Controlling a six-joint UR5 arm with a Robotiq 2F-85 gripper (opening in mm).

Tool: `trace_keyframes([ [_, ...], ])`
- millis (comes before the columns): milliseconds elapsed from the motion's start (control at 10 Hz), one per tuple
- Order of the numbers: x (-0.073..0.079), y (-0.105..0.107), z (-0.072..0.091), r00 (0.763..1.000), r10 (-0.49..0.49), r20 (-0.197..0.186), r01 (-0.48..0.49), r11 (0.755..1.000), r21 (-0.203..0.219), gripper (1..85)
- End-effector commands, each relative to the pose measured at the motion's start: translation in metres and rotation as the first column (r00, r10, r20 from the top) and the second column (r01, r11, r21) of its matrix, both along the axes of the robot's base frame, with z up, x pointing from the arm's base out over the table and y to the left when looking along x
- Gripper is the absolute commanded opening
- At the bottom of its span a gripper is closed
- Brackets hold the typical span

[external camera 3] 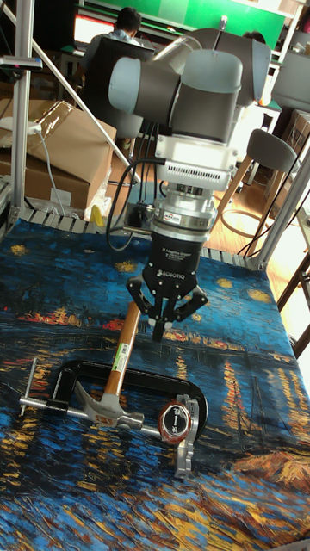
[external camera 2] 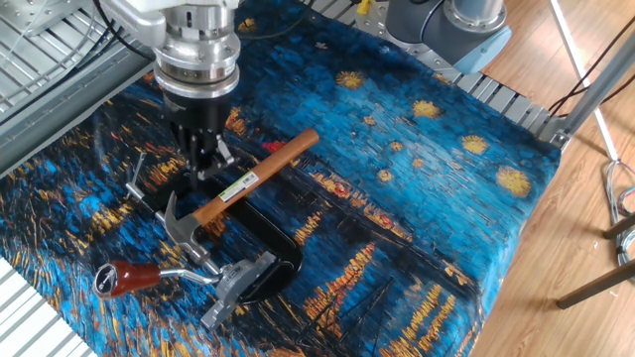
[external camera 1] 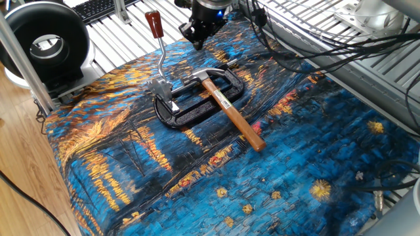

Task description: Push down the lever

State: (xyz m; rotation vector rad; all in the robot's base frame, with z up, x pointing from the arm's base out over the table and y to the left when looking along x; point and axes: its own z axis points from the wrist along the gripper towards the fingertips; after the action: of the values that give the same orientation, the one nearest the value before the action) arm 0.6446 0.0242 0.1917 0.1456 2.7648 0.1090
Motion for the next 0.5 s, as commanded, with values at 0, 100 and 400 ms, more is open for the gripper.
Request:
trace_keyframes([
  [0, 0.037, 0.019, 0.008, 0.984, 0.084, 0.155, -0.089, 0.996, 0.022, 12.3],
  [100, 0.041, 0.036, 0.013, 0.978, 0.103, 0.18, -0.117, 0.99, 0.072, 20.3],
  [400, 0.048, 0.015, 0.0, 0.979, 0.104, 0.176, -0.096, 0.994, -0.051, 24.3],
])
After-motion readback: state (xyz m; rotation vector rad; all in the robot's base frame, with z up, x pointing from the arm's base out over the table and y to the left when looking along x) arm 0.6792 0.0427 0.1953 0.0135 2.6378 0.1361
